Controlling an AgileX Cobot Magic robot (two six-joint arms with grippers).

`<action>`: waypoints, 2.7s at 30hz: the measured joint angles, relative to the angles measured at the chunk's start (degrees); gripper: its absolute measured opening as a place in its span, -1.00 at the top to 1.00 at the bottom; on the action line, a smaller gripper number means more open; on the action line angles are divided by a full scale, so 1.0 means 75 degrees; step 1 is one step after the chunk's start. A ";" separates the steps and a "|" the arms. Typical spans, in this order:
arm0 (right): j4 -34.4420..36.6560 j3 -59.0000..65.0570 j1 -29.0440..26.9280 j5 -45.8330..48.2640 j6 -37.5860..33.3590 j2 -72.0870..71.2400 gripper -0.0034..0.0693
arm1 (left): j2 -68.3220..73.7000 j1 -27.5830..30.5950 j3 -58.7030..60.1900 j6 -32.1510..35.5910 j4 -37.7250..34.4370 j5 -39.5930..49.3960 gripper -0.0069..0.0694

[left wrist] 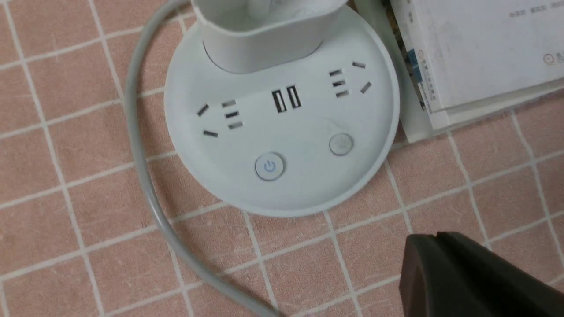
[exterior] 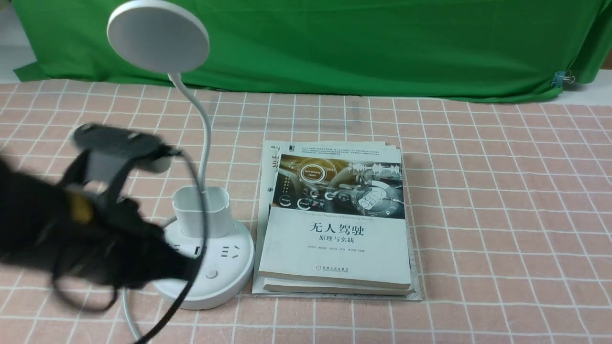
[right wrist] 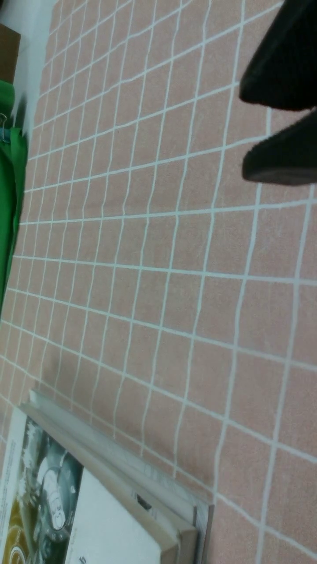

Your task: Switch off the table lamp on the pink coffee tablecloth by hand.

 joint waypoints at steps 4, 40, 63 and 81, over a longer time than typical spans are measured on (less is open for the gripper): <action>0.0000 0.0000 0.0000 0.0000 0.0000 0.0000 0.24 | -0.2208 0.0000 0.1600 -0.0418 -0.0050 -0.1255 0.83; 0.0000 0.0000 0.0000 0.0000 0.0000 0.0000 0.24 | -0.8114 0.2440 0.5469 0.0520 -0.0561 -0.3379 0.83; 0.0000 0.0000 0.0000 0.0000 0.0000 0.0000 0.24 | -0.8385 0.3005 0.6016 0.0568 -0.0848 -0.3253 0.83; 0.0000 0.0000 0.0000 0.0000 0.0000 0.0000 0.24 | -0.8385 0.2990 0.6016 0.0545 -0.0848 -0.3253 0.83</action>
